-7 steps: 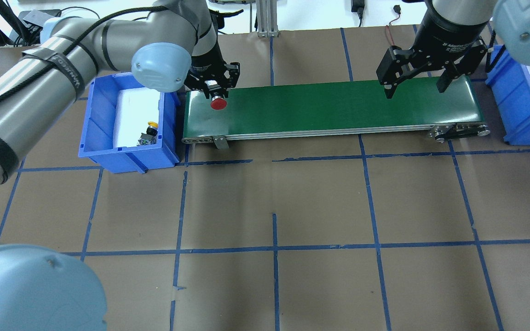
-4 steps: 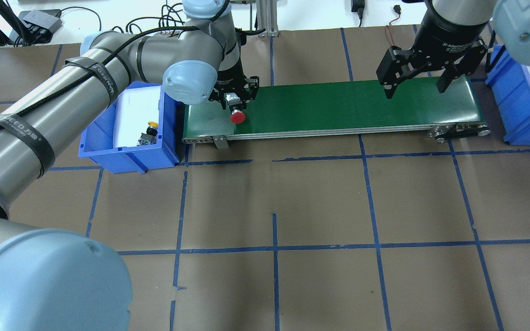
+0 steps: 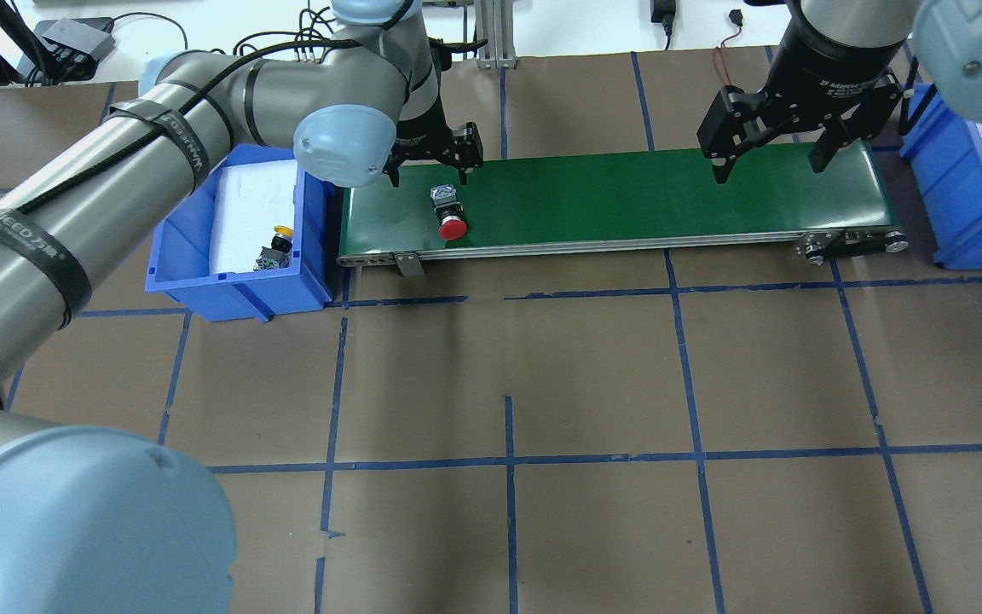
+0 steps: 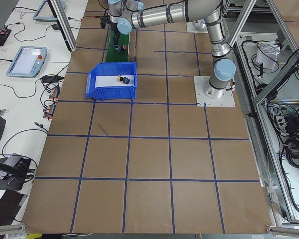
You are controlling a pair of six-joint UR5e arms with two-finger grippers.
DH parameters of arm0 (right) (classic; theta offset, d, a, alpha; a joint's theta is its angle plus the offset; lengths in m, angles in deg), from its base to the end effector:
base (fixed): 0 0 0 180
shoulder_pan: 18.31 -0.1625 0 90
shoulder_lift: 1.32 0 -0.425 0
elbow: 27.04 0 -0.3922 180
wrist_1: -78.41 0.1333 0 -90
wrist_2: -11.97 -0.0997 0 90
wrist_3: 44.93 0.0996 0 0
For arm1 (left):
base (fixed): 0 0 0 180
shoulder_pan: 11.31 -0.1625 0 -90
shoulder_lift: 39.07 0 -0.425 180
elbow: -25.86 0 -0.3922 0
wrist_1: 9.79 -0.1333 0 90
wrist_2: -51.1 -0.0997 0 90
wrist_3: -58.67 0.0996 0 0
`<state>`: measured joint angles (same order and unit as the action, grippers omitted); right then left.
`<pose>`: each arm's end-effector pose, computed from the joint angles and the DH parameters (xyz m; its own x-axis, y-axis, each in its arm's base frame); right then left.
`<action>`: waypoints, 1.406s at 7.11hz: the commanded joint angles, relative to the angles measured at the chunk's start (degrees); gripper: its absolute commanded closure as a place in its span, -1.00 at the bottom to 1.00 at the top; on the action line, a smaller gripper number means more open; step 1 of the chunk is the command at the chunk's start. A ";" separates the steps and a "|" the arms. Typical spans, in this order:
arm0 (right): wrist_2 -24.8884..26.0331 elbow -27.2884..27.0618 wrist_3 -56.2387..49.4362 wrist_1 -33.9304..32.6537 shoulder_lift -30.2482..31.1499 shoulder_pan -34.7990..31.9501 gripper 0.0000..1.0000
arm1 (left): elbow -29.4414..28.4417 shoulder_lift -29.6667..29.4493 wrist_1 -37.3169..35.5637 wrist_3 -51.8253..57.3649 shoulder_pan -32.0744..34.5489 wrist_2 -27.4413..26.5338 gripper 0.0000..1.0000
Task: Transport two buttons from left to right
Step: 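Move the left gripper back over the blue bin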
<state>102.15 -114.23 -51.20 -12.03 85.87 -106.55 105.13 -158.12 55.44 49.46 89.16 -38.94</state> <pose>0.1172 -0.5173 0.4882 -0.9969 -0.0786 0.0040 -0.0786 0.9969 -0.0073 -0.2562 -0.6533 0.3230 -0.9996 0.0229 0.0173 0.0209 0.9936 -0.1110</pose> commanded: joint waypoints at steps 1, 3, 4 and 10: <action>-0.09 0.00 0.12 0.00 0.00 0.00 -1.00 | 0.61 2.42 1.21 8.89 -6.48 0.21 -1.00; 0.00 0.09 1.08 -0.09 0.00 0.00 -1.00 | 2.28 4.35 3.23 20.15 -13.95 0.30 -1.00; 0.00 0.00 1.08 -0.09 -0.09 0.00 -1.00 | 3.42 5.32 3.59 26.37 -15.81 -0.31 -1.00; -0.44 0.52 0.38 -0.26 1.05 -0.09 -1.00 | 13.98 7.79 -0.72 40.23 -21.63 -0.31 -0.49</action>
<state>101.78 -113.89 -50.70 -12.27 86.96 -106.63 118.59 -150.05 55.10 89.46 67.59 -39.18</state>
